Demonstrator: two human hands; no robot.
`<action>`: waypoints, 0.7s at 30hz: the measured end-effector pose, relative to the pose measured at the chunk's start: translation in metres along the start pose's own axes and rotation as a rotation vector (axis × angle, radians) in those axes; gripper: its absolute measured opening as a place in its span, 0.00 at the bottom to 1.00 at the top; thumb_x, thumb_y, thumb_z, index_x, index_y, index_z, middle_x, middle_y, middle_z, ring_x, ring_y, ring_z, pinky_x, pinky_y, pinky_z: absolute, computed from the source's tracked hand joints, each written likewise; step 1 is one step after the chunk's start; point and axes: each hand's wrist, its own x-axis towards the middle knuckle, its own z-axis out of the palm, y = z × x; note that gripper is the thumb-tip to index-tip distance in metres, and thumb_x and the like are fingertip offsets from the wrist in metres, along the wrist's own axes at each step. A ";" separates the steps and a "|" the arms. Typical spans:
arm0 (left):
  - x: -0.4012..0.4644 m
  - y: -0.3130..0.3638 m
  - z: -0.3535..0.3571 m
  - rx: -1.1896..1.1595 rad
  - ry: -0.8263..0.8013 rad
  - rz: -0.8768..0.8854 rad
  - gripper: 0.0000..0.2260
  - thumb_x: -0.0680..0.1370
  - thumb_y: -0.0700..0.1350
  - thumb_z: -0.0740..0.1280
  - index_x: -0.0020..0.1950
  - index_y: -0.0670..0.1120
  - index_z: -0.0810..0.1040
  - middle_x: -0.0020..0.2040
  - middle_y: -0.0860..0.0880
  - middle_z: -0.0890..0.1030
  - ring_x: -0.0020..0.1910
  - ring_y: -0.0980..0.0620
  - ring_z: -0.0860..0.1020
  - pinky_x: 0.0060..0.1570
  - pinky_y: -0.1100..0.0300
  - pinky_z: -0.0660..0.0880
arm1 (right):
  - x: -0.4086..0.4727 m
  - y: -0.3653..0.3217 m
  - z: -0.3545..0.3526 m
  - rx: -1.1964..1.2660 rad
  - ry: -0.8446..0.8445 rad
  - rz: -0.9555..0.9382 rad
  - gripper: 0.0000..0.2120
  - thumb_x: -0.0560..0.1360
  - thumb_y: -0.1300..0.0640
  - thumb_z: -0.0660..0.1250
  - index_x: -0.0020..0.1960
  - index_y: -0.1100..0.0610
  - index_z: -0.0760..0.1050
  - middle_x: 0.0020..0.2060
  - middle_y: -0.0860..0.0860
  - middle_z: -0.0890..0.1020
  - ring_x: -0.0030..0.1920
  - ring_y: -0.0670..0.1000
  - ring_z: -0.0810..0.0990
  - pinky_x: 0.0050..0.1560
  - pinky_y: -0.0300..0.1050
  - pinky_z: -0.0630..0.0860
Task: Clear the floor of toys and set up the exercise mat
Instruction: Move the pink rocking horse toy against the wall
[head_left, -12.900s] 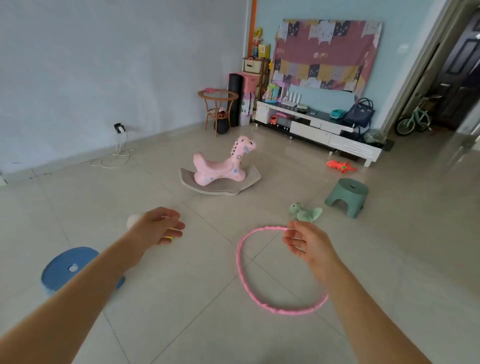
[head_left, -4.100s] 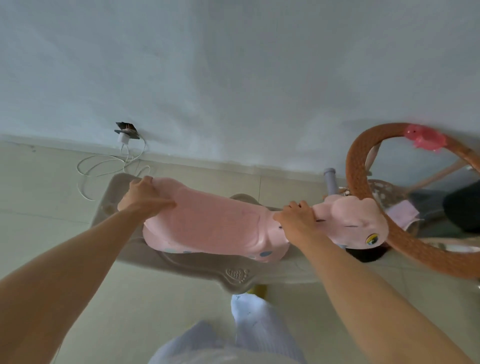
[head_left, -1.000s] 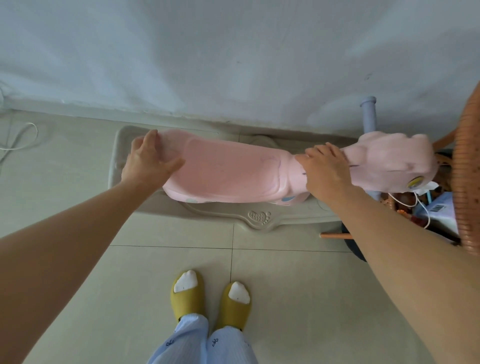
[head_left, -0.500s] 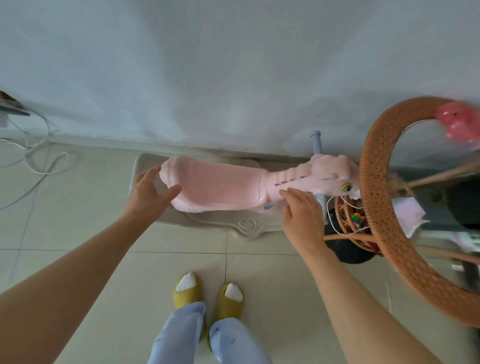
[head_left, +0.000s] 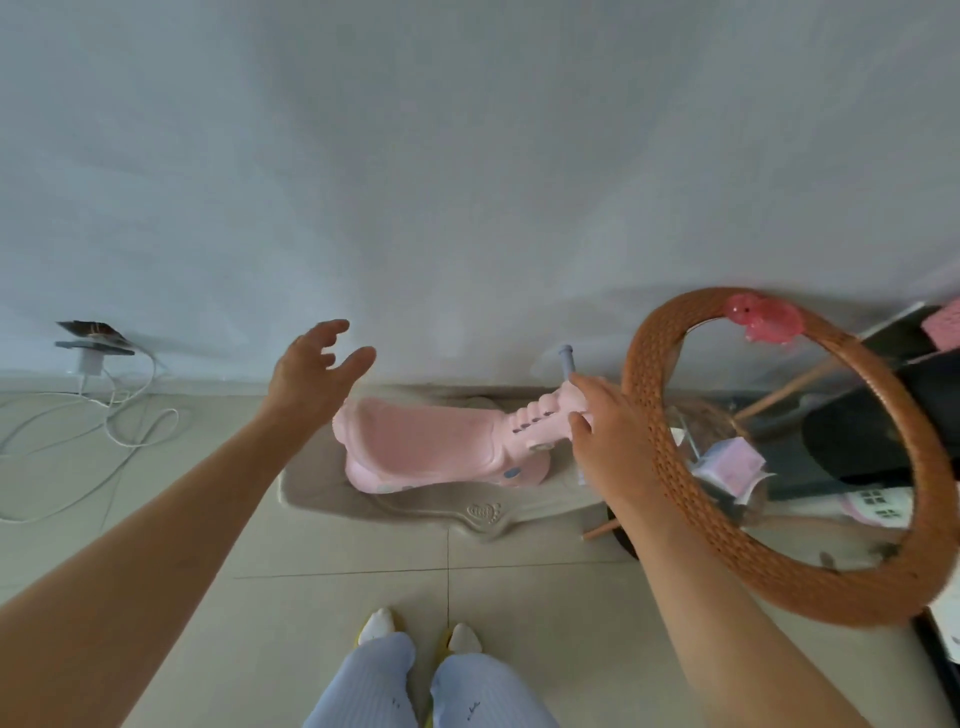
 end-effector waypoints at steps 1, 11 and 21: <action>-0.002 0.014 -0.005 -0.023 0.001 0.018 0.20 0.75 0.50 0.68 0.65 0.51 0.72 0.64 0.48 0.73 0.60 0.49 0.74 0.54 0.54 0.73 | 0.001 -0.002 -0.010 0.025 -0.003 0.018 0.21 0.74 0.66 0.63 0.67 0.58 0.70 0.64 0.54 0.74 0.65 0.56 0.70 0.68 0.51 0.63; -0.022 0.111 -0.019 -0.088 -0.044 0.196 0.14 0.75 0.49 0.68 0.60 0.53 0.76 0.57 0.56 0.76 0.52 0.52 0.77 0.51 0.55 0.74 | -0.003 -0.009 -0.102 0.276 0.057 0.108 0.21 0.76 0.63 0.60 0.69 0.55 0.67 0.59 0.49 0.75 0.64 0.52 0.71 0.67 0.53 0.66; -0.024 0.166 0.040 -0.134 -0.181 0.324 0.09 0.74 0.48 0.69 0.54 0.55 0.77 0.55 0.55 0.79 0.47 0.57 0.78 0.47 0.58 0.73 | -0.022 0.031 -0.156 0.262 0.210 0.159 0.19 0.79 0.61 0.58 0.69 0.53 0.66 0.67 0.48 0.72 0.68 0.47 0.67 0.66 0.40 0.62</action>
